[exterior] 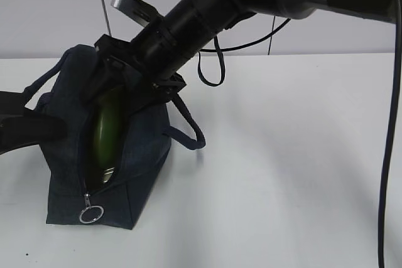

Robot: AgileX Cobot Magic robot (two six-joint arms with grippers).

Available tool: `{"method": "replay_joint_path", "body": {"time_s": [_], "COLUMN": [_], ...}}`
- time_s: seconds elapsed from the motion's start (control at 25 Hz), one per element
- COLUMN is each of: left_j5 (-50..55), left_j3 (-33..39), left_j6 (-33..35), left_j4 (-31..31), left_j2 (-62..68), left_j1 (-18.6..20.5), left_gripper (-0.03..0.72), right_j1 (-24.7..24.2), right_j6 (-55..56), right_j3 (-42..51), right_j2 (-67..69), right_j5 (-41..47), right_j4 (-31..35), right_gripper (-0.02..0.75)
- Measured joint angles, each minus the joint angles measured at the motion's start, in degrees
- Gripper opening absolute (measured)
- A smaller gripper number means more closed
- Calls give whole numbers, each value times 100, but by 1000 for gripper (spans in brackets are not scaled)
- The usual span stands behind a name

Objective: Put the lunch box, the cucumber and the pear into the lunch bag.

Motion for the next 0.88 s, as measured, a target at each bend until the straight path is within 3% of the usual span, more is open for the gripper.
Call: {"method": "replay_joint_path", "body": {"time_s": [0.4, 0.64, 0.88], "left_j5": [0, 0, 0], "left_j3": [0, 0, 0], "left_j6": [0, 0, 0], "left_j4": [0, 0, 0], "left_j2": [0, 0, 0], "left_j1": [0, 0, 0], "left_gripper": [-18, -18, -18], "right_j1": [-164, -274, -274], "right_j6": [103, 632, 1134], "right_j3": [-1114, -1892, -1980], "right_j2": [24, 24, 14], "right_j5": [246, 281, 367], "right_j4": [-121, -1127, -2341], "right_gripper": [588, 585, 584]}}
